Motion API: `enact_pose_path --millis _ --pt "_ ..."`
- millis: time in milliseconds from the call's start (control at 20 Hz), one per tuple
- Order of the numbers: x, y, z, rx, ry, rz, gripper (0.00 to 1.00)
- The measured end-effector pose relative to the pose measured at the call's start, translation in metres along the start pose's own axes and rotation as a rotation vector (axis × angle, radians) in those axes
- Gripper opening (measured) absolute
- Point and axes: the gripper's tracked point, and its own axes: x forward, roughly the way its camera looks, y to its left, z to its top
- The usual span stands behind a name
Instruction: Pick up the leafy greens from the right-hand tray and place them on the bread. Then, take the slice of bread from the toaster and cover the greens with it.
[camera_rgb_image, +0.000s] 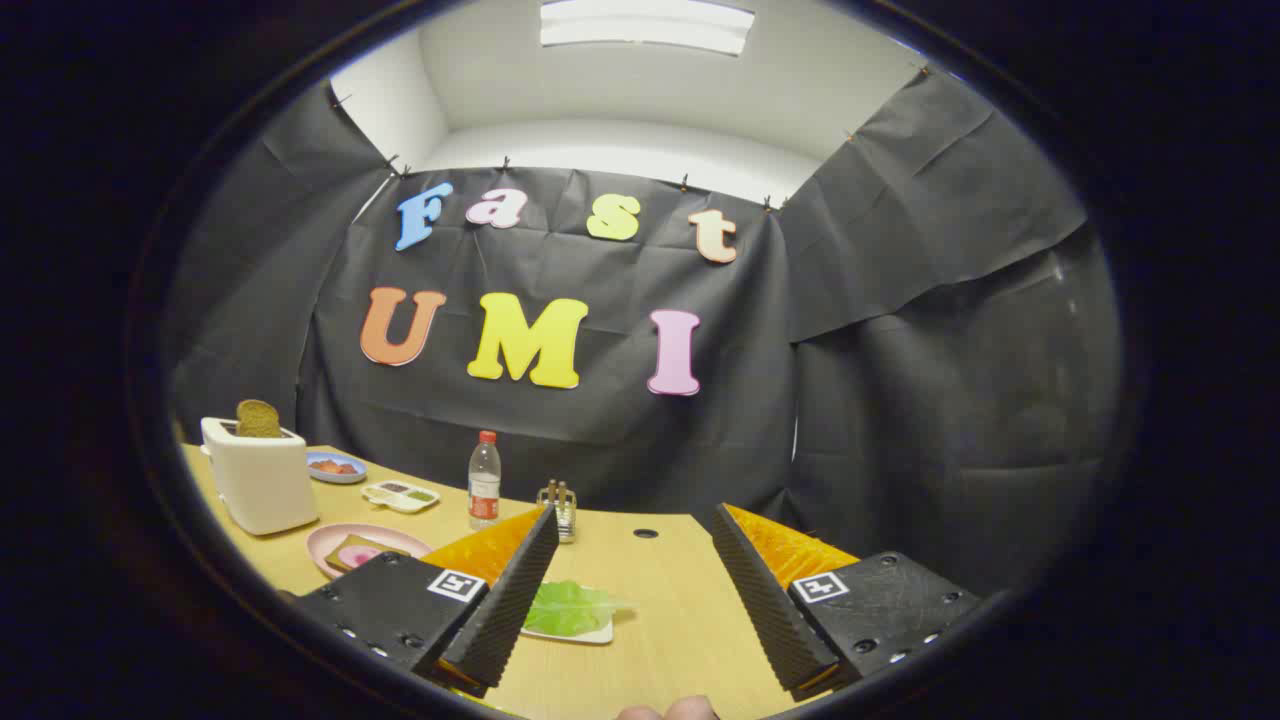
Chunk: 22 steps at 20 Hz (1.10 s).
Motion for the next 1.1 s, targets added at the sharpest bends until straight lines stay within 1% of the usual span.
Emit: enact_pose_path --millis 350,600,1100 --pt "0.001 -0.004 -0.009 0.005 0.031 -0.016 0.95" --pt "-0.004 -0.017 -0.010 0.013 0.044 -0.028 0.95" --pt "0.002 -0.016 -0.018 0.026 0.092 -0.023 0.95"
